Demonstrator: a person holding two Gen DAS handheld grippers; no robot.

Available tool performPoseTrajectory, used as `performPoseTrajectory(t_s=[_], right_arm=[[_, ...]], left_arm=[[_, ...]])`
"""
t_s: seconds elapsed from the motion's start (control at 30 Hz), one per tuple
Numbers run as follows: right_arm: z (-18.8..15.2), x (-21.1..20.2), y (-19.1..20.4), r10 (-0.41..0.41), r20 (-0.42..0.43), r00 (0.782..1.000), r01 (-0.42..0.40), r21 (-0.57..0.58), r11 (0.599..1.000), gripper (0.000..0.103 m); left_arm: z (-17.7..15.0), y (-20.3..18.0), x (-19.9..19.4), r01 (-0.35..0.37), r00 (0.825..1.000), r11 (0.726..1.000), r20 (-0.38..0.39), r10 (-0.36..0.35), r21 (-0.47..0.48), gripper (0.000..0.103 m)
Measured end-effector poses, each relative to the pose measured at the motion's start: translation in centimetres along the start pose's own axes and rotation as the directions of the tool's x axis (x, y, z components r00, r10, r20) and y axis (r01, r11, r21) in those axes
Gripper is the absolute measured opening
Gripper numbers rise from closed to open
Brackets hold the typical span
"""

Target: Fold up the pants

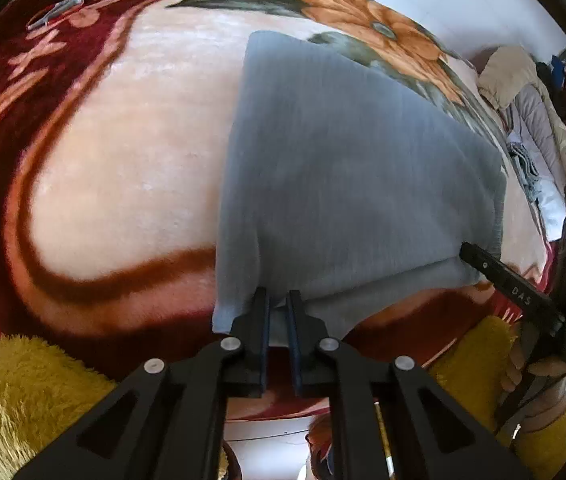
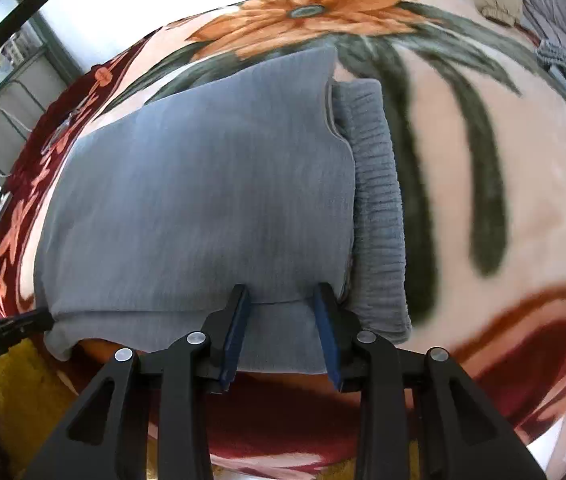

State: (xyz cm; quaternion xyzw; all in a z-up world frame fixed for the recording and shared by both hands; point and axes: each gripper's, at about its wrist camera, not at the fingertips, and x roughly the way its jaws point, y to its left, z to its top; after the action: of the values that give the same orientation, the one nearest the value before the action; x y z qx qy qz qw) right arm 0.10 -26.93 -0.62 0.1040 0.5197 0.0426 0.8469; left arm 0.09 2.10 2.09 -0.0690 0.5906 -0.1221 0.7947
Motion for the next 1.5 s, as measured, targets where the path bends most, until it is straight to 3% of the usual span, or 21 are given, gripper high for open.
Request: performPoseTrajectory(t_s=[0.13,0.23,0.3,0.37,0.5,0.77,0.97,1.33,1.5], right_arm=[[-0.2,-0.3,0.4,-0.016,0.006,1.0,0.016,-0.02,1.0,0.034],[-0.2,-1.5,0.5,-0.008,0.029,1.0,0.008,0.004,1.0,0.035],[-0.4,-3.0,0.8,0.022,0.062,0.998,-0.022,0.005,1.0,0.035],[-0.2,-4.4,1.1,0.053,0.111,0.992,-0.054,0.006,0.999,0.04],[-0.1,-5.2,1.5,0.077,0.139,0.987,-0.085,0.048,0.995,0.074],[-0.3,-1.0,1.1,0.018,0.017,1.0,-0.02,0.102,0.995,0.075],[-0.8,0.5,2.6,-0.059,0.008,0.998,0.059,0.013,0.998,0.083],[-0.3,1.5,3.1,-0.074,-0.037,0.997,0.074,0.016,0.997,0.095],[-0.1,0.4,3.6,-0.117,-0.034,0.993,0.118,0.033,0.993,0.088]], left_arm=[[0.1,-0.4,-1.1,0.016,0.999,1.0,0.041,-0.016,-0.004,0.013],[0.4,-0.5,-2.4,0.002,0.996,1.0,0.089,-0.003,0.008,0.024],[0.9,-0.4,-3.0,-0.016,0.994,1.0,0.106,0.016,-0.001,0.037],[1.3,-0.2,-3.2,-0.024,0.994,1.0,0.109,0.025,-0.016,0.042],[2.1,0.5,-2.9,-0.061,0.992,0.998,0.108,0.063,-0.021,0.055],[2.8,2.0,-1.3,-0.037,0.996,0.998,0.074,0.042,-0.055,0.065],[2.7,2.8,0.2,0.007,0.998,0.997,0.061,-0.003,-0.076,0.07],[2.3,1.8,1.4,0.011,0.996,1.0,0.084,-0.013,0.029,0.086],[2.0,1.8,1.4,0.013,0.996,0.998,0.092,-0.018,0.058,0.086]])
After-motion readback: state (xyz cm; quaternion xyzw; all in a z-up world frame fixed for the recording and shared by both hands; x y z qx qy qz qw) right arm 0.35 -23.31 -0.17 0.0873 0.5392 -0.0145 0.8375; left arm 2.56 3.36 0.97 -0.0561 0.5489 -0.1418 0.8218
